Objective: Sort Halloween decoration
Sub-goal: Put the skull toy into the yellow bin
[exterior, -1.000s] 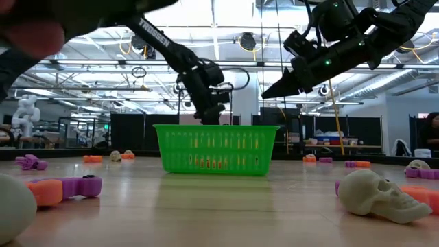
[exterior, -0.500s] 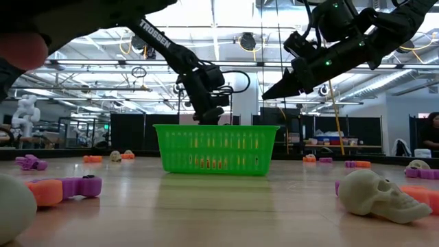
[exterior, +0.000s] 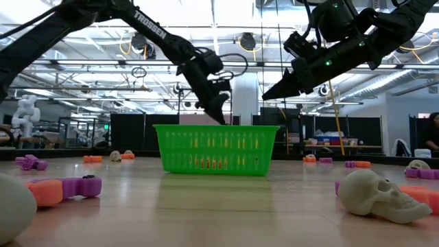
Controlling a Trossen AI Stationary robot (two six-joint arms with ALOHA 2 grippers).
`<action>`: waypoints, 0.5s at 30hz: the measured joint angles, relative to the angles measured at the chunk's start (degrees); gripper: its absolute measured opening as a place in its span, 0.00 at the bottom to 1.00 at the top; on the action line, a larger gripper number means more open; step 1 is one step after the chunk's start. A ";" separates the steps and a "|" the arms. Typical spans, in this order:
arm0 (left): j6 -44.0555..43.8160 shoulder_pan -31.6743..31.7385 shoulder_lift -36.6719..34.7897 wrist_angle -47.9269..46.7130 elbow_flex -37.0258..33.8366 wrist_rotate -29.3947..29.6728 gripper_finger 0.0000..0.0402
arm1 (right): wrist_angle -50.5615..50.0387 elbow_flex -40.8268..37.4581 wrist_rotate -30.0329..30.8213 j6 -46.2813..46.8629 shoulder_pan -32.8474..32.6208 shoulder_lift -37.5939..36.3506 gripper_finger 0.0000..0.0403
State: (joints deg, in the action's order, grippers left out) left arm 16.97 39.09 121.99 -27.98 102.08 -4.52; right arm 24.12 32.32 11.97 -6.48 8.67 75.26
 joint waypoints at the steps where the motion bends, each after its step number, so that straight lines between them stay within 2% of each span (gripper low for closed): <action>1: -1.17 0.04 -0.22 1.25 -0.04 -0.06 0.01 | 0.07 0.00 0.05 0.00 0.00 0.00 0.00; 7: -4.40 0.03 -1.35 10.70 -2.53 -0.32 0.00 | 1.44 0.00 0.20 3.01 0.00 0.00 0.00; 15: -5.60 -0.67 -2.14 17.87 -6.39 -0.25 0.00 | 1.36 0.00 0.32 4.87 0.00 0.00 0.00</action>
State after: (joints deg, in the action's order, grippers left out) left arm 11.38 38.42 119.85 -10.11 95.70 -4.78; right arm 25.47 32.32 12.29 -1.61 8.67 75.26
